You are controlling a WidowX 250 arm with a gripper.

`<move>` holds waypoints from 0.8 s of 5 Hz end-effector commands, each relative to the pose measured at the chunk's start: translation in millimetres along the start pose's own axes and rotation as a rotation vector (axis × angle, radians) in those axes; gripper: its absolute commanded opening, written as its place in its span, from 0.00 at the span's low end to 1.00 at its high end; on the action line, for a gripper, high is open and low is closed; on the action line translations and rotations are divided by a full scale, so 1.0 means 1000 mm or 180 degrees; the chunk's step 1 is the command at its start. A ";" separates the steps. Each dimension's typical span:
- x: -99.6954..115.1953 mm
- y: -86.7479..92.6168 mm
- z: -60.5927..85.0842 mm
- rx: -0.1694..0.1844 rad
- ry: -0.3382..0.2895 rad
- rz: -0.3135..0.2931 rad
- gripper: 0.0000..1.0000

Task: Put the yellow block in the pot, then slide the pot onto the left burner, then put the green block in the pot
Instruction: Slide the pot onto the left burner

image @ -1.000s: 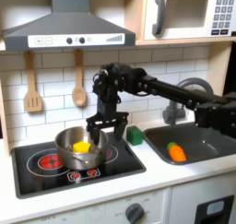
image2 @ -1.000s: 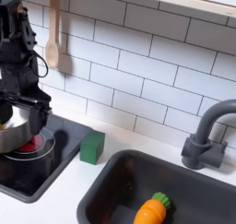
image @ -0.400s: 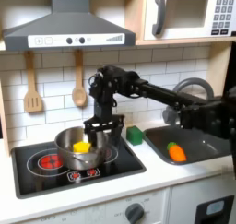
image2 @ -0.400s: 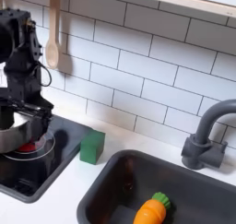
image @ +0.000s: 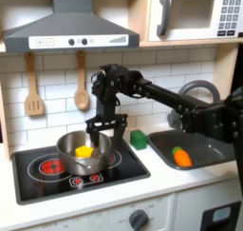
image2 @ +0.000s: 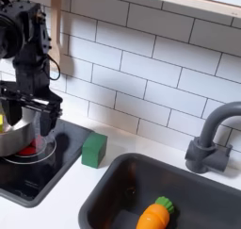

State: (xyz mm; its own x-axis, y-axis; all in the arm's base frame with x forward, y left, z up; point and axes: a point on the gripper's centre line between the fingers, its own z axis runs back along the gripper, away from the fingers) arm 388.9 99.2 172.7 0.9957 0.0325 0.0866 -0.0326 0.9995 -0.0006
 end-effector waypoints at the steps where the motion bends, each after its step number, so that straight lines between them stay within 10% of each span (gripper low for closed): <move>1: -0.007 0.002 -0.011 0.0012 0.0042 -0.0037 1.00; 3: -0.014 0.000 -0.022 -0.0004 0.0087 -0.0094 1.00; 4: -0.014 -0.002 -0.019 -0.0030 0.0043 -0.0113 0.52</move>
State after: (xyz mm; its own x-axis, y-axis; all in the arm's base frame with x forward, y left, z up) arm 376.5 96.6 151.6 0.9976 -0.0084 0.0688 0.0085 1.0000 -0.0016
